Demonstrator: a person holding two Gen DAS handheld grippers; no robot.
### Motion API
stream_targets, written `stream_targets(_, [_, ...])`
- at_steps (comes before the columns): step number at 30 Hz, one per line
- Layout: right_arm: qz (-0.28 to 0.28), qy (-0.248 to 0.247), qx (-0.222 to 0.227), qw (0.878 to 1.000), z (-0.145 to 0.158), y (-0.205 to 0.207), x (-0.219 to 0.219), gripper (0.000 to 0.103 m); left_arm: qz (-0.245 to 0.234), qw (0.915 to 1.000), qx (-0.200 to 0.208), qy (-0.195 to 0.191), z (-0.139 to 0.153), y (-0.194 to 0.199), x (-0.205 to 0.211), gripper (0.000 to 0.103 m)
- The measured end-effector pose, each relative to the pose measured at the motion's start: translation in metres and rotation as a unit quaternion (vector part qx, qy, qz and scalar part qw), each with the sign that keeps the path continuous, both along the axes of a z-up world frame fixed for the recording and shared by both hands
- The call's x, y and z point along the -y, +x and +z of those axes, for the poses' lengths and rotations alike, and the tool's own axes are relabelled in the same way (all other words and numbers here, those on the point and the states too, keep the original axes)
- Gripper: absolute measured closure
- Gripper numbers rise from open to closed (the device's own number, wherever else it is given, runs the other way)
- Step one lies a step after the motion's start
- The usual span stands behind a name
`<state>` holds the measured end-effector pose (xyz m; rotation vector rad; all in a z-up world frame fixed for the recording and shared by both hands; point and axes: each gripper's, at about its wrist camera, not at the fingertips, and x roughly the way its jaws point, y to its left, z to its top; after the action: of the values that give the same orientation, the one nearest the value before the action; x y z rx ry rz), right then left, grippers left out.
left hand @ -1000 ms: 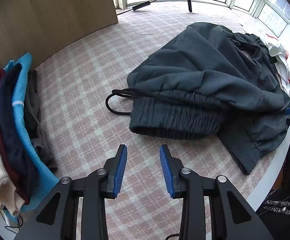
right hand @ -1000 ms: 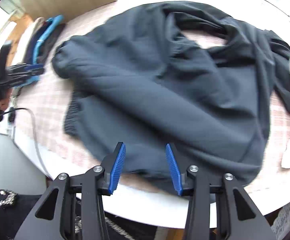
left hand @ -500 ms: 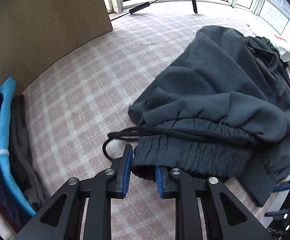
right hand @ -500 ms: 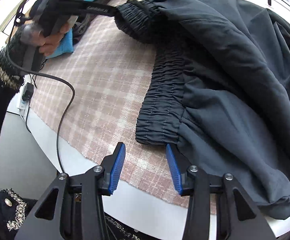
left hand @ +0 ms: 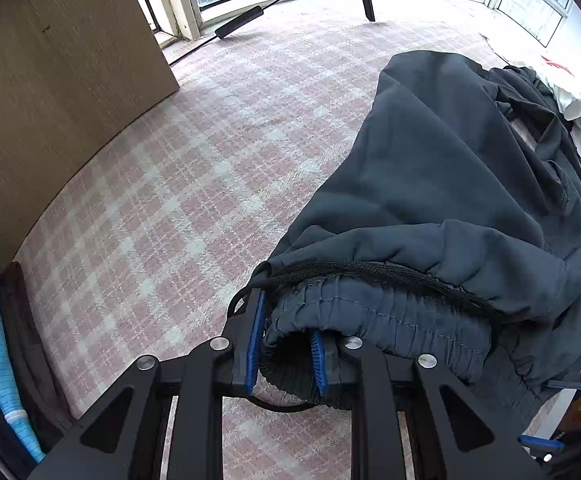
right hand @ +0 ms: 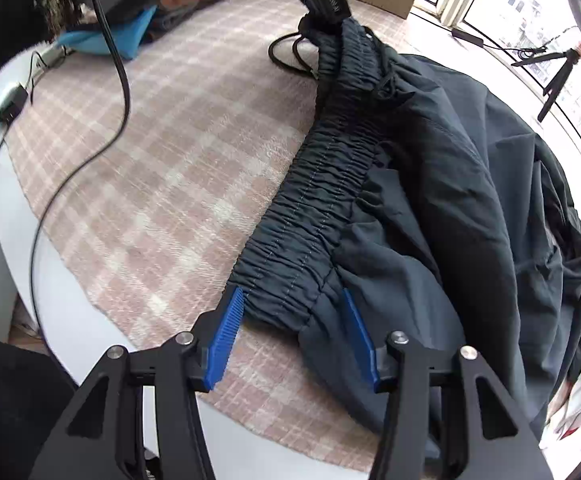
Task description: Fold clothes
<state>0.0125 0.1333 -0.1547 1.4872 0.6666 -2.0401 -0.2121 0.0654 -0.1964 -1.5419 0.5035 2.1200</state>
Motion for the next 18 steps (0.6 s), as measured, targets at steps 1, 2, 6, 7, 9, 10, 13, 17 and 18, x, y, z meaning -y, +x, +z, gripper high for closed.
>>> stream_targets(1, [0.006, 0.001, -0.002, 1.0, -0.002, -0.003, 0.002, 0.046, 0.001, 1.0, 0.003, 0.001, 0.0, -0.001, 0.001, 0.089])
stream_targets(2, [0.012, -0.005, -0.004, 1.0, -0.002, -0.005, 0.002, 0.045, -0.001, 1.0, 0.005, 0.002, -0.001, -0.001, 0.002, 0.092])
stream_targets(6, [0.009, -0.033, 0.023, 0.999, 0.001, -0.017, -0.006, 0.053, -0.011, 0.9999, 0.001, 0.004, 0.002, 0.001, 0.003, 0.097])
stream_targets(7, [0.001, -0.043, 0.033, 0.999, 0.004, -0.02, -0.011, 0.061, -0.013, 0.9999, -0.003, 0.005, 0.005, 0.004, 0.004, 0.098])
stream_targets(9, [-0.015, -0.061, 0.054, 0.997, 0.01, -0.027, -0.02, 0.073, -0.018, 0.9997, -0.013, 0.007, 0.01, 0.009, 0.007, 0.098])
stream_targets(10, [-0.034, -0.084, 0.077, 0.993, 0.013, -0.032, -0.028, 0.08, -0.017, 0.9996, -0.021, 0.009, 0.017, 0.012, 0.012, 0.098])
stream_targets(13, [-0.086, -0.161, 0.141, 0.973, 0.028, -0.039, -0.05, 0.083, -0.017, 0.9986, -0.047, 0.016, 0.038, 0.021, 0.027, 0.098])
stream_targets(17, [-0.091, -0.276, 0.204, 0.935, 0.059, -0.03, -0.044, 0.084, -0.002, 0.9972, -0.071, 0.024, 0.068, 0.027, 0.059, 0.098])
stream_targets(18, [-0.082, -0.308, 0.221, 0.922, 0.067, -0.024, -0.036, 0.084, 0.003, 0.9966, -0.081, 0.016, 0.076, 0.031, 0.072, 0.098])
